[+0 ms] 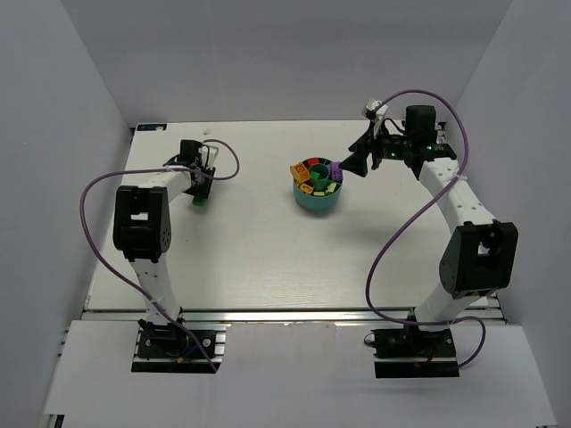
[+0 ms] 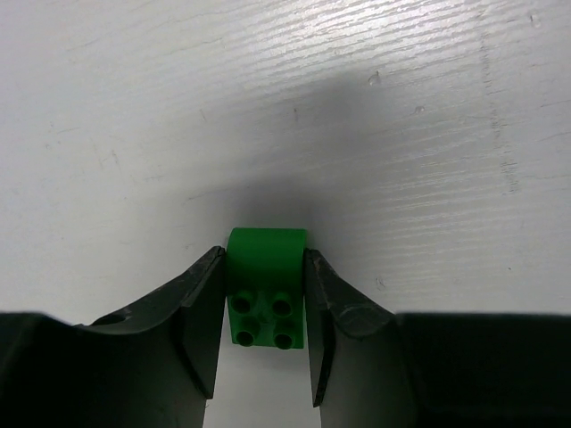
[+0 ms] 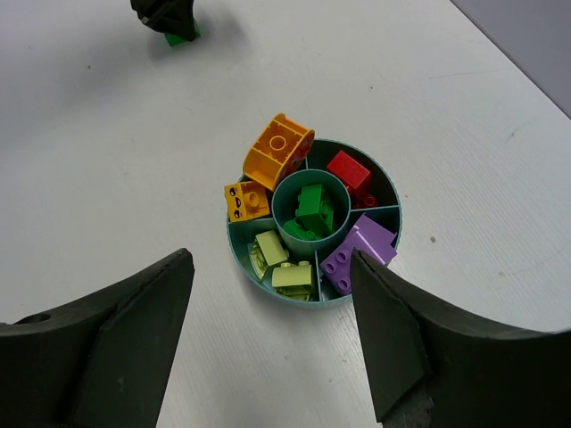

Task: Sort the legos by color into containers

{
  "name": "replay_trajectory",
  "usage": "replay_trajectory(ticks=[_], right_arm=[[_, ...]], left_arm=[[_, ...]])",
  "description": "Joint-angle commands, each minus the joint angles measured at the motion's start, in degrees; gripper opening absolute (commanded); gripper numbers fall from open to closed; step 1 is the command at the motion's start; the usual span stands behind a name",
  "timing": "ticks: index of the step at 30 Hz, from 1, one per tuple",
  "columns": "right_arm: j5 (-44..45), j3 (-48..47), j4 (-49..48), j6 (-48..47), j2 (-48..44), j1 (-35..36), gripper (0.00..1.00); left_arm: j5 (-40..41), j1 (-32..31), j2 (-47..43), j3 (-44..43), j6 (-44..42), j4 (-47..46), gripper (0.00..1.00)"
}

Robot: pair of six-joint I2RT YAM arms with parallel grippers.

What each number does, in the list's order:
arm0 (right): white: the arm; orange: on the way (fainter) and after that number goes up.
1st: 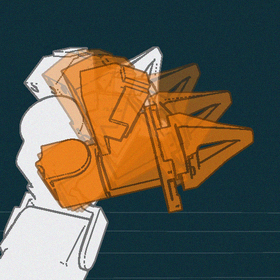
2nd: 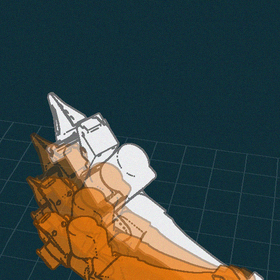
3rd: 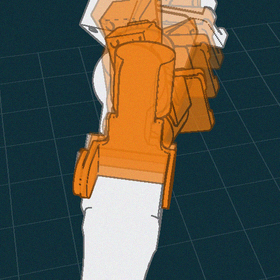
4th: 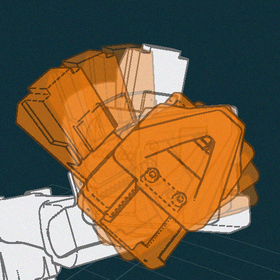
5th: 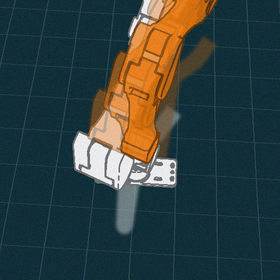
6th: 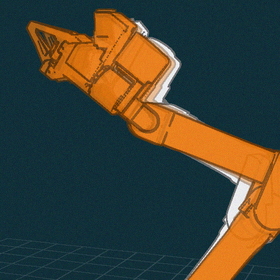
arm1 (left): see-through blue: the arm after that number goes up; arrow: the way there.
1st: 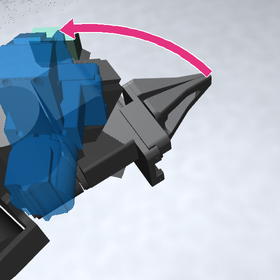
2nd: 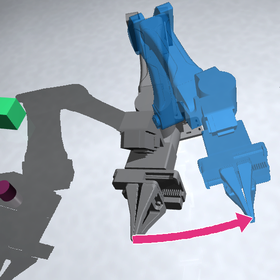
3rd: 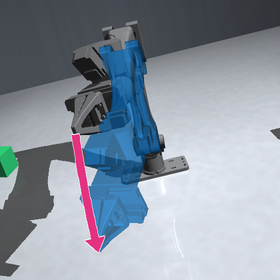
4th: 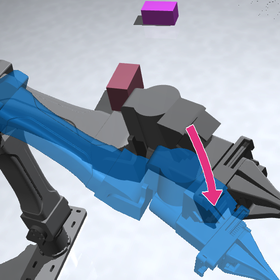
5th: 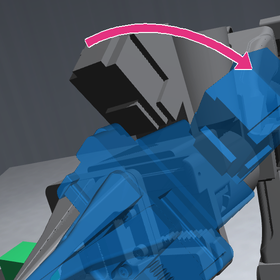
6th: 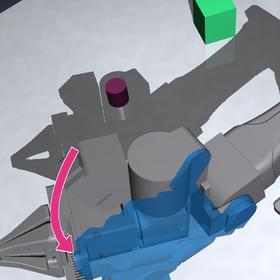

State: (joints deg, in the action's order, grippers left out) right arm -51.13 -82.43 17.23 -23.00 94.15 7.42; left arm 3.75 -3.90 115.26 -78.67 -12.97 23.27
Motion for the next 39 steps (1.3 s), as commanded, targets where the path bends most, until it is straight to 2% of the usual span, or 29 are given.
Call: replay_trajectory(ticks=[1,5,6,8,9,13,15,16,18,19,20,27,31,39], right_arm=[[-0.6,-2.4,0.0,-0.5,0.2,0.1,0.76],[-0.5,-2.1,-0.4,0.0,-0.5,0.1,0.75],[-0.2,-2.0,-0.7,0.3,-0.5,0.1,0.75],[0.4,-1.6,-1.5,1.3,-0.9,0.1,0.74],[0.9,-1.6,-1.8,1.7,-1.0,0.2,0.74],[3.0,-1.1,-3.2,3.2,-1.6,0.1,0.68],[3.7,-1.2,-3.4,4.5,-1.6,0.1,0.56],[4.4,-1.2,-4.0,5.0,-1.7,0.2,0.45],[5.0,-1.2,-4.5,6.2,-1.8,0.1,0.31],[5.4,-1.1,-4.7,6.6,-1.9,0.2,0.20],[5.7,-1.0,-5.0,6.9,-2.0,0.1,0.17],[7.6,0.1,-5.9,7.5,-3.1,0.1,0.17],[8.3,1.0,-6.1,7.4,-4.0,0.1,0.19],[9.5,2.1,-6.4,7.4,-5.0,0.0,0.24]], left_arm=[[-1.5,0.6,-3.1,0.8,2.5,1.1,0.16],[-7.0,0.6,-6.0,0.1,7.7,-0.6,0.08],[-9.0,0.6,-6.9,-0.1,11.4,-1.4,0.06],[-16.5,0.4,-8.6,0.4,16.7,-4.9,0.04],[-18.2,0.0,-10.7,0.6,21.5,-6.5,0.03],[-23.6,-5.3,-17.0,3.4,27.2,-18.2,0.03],[-24.8,-9.5,-18.8,3.7,28.1,-20.8,0.03],[-25.3,-10.9,-19.8,3.7,28.8,-24.2,0.03],[-27.6,-14.9,-19.9,2.9,30.2,-27.5,0.03],[-27.8,-16.1,-19.4,2.3,30.3,-29.4,0.03],[-28.1,-18.7,-18.9,1.5,30.2,-29.9,0.03],[-26.9,-26.2,-11.4,-7.6,28.3,-31.6,0.03],[-26.0,-28.3,-6.5,-13.4,27.5,-30.7,0.03],[-23.4,-30.4,0.1,-19.1,24.8,-27.7,0.04]])
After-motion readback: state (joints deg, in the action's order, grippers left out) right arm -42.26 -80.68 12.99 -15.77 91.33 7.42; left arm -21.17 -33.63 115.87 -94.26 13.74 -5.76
